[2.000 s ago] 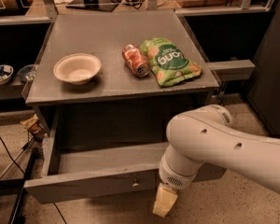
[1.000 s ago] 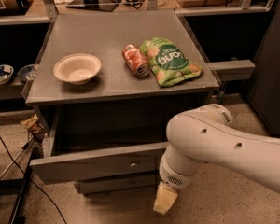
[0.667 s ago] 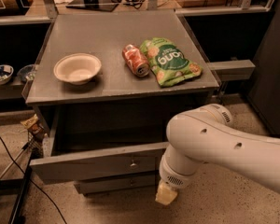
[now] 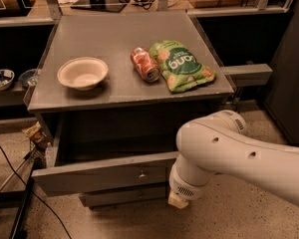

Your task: Close top drawer

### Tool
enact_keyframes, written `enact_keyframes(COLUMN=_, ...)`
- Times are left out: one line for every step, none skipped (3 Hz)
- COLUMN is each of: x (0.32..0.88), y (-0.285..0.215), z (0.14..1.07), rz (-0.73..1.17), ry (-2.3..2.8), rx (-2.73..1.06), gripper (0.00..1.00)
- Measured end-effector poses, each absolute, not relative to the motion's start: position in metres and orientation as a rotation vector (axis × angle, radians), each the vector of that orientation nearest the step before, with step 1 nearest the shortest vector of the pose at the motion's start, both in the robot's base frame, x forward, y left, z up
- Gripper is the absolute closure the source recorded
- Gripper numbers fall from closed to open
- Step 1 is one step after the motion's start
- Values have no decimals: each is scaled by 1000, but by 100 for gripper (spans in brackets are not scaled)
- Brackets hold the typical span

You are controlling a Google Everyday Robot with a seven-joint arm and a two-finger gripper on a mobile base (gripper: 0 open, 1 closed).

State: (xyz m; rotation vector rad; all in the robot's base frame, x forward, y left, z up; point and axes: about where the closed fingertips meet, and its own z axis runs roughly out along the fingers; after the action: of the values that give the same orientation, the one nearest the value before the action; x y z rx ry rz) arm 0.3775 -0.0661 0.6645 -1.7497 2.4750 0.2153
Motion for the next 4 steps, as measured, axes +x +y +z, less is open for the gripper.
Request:
enact_keyframes(x=396, y=-61, z=660, rz=173, ry=2487, rx=-1713, gripper=100)
enact_keyframes(x=403, y=-58, z=658, rz=155, ry=2483, rx=-1710, gripper=100)
enact_keyframes(x=410, y=-58, z=657, rz=116, ry=2507, rx=-1684, gripper=100)
enact_keyframes(x=420, y=-61, z=663, rz=94, ry=2498, rx=-1642, gripper=100)
